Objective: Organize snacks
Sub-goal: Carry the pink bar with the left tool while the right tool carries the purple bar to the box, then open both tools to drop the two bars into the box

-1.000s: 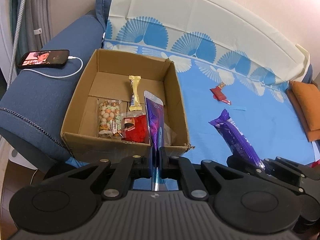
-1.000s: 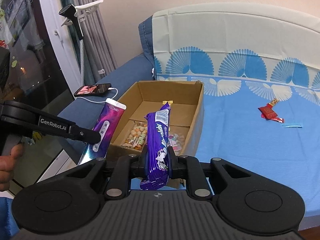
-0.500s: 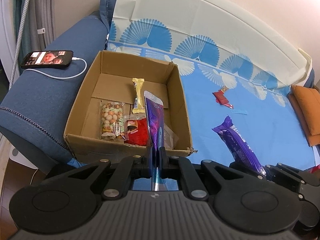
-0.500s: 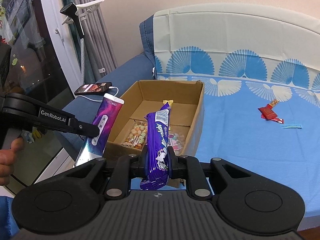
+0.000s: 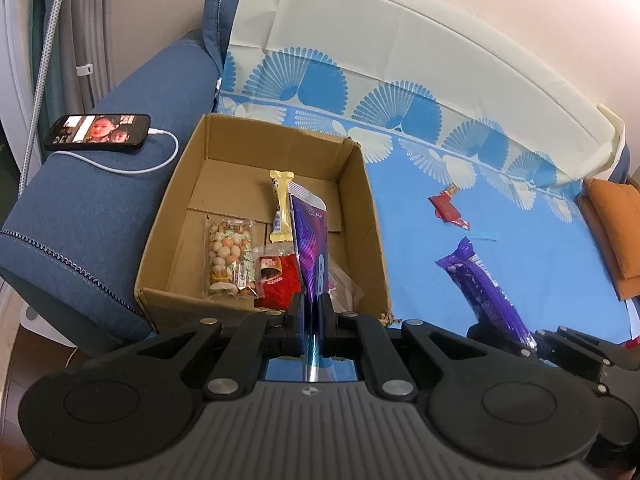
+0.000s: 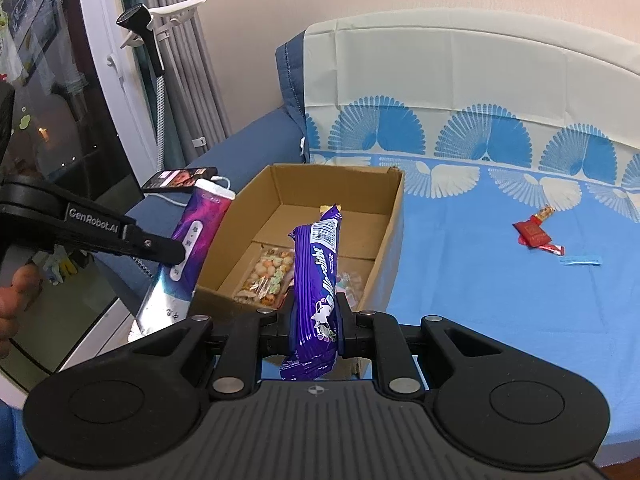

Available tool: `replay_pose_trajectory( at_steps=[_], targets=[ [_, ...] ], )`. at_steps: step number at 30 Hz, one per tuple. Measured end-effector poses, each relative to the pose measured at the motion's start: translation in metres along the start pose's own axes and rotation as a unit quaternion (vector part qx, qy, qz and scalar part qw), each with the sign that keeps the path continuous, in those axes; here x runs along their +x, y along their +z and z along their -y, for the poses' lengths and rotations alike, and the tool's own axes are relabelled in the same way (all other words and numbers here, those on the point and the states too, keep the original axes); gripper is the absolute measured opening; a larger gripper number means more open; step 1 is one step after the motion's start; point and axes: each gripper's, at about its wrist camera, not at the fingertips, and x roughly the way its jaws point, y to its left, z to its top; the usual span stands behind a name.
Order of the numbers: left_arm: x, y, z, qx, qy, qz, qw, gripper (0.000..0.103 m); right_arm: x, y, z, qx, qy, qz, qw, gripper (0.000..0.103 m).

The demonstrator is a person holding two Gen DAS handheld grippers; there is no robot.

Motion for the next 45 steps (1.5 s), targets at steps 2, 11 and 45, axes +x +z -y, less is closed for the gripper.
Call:
replay_pose_trajectory(
  at_steps=[2, 11, 45],
  targets=[
    [0.001, 0.004, -0.002, 0.0, 0.0, 0.003, 1.0, 0.006, 0.003, 0.004, 0.0, 0.001, -0.001, 0.001, 1.0, 0.019],
    [0.006, 0.028, -0.01, -0.005, -0.001, 0.02, 0.9998, 0.006, 0.025, 0.026, -0.007, -0.002, 0.009, 0.013, 1.0, 0.019],
    [0.142, 0.091, -0.044, 0.001, 0.031, -0.042, 0.9986, 0.006, 0.167, 0.056, 0.003, 0.027, 0.014, -0.068, 0.997, 0.019]
  ],
)
